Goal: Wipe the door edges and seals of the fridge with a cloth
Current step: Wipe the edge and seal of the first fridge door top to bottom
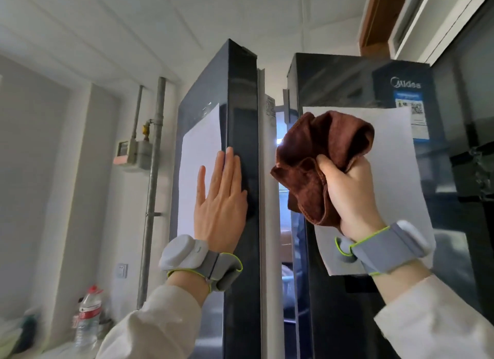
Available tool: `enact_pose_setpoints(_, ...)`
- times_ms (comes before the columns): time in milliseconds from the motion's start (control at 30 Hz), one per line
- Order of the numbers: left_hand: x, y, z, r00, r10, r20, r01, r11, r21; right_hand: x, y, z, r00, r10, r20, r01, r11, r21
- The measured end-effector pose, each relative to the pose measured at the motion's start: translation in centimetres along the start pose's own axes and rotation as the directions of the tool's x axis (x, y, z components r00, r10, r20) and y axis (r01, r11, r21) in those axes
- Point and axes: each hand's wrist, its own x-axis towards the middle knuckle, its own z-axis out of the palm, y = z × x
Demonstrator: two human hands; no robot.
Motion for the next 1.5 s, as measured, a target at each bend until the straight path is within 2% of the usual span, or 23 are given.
enact_pose_setpoints(267, -0.5, -2.2, -0.9, 0.997, -0.043, 0.058, 0.040, 0.998, 0.048, 3.7, -1.9, 1.5, 0.993, -0.113, -0.018, 0.112, 0.991, -0.078)
enact_pose_setpoints(367, -1.0, -4.1, -1.9, 0.998, -0.040, 0.041, 0.038, 0.998, 0.043, 4.6, -2.9, 2.8, 0.973, -0.227, -0.041, 0.219, 0.964, -0.149)
enact_pose_setpoints(467, -1.0, -6.1, -3.6, 0.999, 0.047, 0.010, -0.048, 0.997, 0.054, 5.6, -4.0, 4.1, 0.935, -0.349, -0.064, 0.329, 0.921, -0.210)
enact_pose_setpoints(567, 0.6, -7.4, -4.6, 0.992, 0.125, -0.018, -0.123, 0.990, 0.072, 7.1, -5.0, 5.8, 0.926, -0.375, -0.048, 0.353, 0.903, -0.247)
enact_pose_setpoints(667, 3.4, -8.2, -4.6, 0.998, 0.062, -0.004, -0.062, 0.997, 0.056, 8.1, -6.3, 7.9, 0.920, -0.392, -0.025, 0.371, 0.890, -0.266)
enact_pose_setpoints(733, 4.7, -9.1, -4.6, 1.000, 0.009, 0.008, -0.010, 0.998, 0.058, 8.5, -7.4, 9.4, 0.884, -0.466, -0.025, 0.435, 0.843, -0.316)
enact_pose_setpoints(800, 5.0, -10.0, -4.6, 1.000, -0.010, -0.004, 0.010, 0.998, 0.066, 8.7, -8.6, 11.0, 0.833, -0.553, 0.019, 0.504, 0.744, -0.439)
enact_pose_setpoints(867, 4.8, -10.8, -4.6, 1.000, -0.021, -0.018, 0.022, 0.998, 0.057, 8.6, -9.4, 12.5, 0.782, -0.611, 0.120, 0.556, 0.600, -0.575)
enact_pose_setpoints(1067, 4.7, -10.5, -4.7, 0.999, -0.008, -0.052, 0.012, 0.997, 0.071, 7.4, -9.4, 16.1, 0.624, -0.675, 0.393, 0.741, 0.353, -0.571)
enact_pose_setpoints(1133, 4.7, -10.2, -4.4, 0.999, 0.005, -0.051, -0.002, 0.998, 0.066, 7.2, -8.9, 16.4, 0.602, -0.649, 0.465, 0.782, 0.362, -0.508)
enact_pose_setpoints(1267, 4.6, -9.8, -4.1, 0.998, 0.028, -0.048, -0.025, 0.998, 0.064, 7.2, -8.6, 15.7, 0.634, -0.489, 0.599, 0.753, 0.566, -0.336)
enact_pose_setpoints(1333, 4.6, -9.6, -4.0, 0.998, 0.039, -0.040, -0.035, 0.996, 0.081, 7.5, -9.1, 15.4, 0.637, -0.417, 0.648, 0.719, 0.625, -0.305)
enact_pose_setpoints(1400, 4.7, -9.5, -4.1, 0.998, 0.047, -0.029, -0.044, 0.994, 0.096, 7.9, -9.5, 15.4, 0.628, -0.425, 0.653, 0.740, 0.585, -0.331)
enact_pose_setpoints(1500, 4.6, -9.6, -4.1, 0.999, 0.043, -0.007, -0.042, 0.995, 0.091, 8.3, -8.9, 15.9, 0.598, -0.540, 0.592, 0.801, 0.428, -0.418)
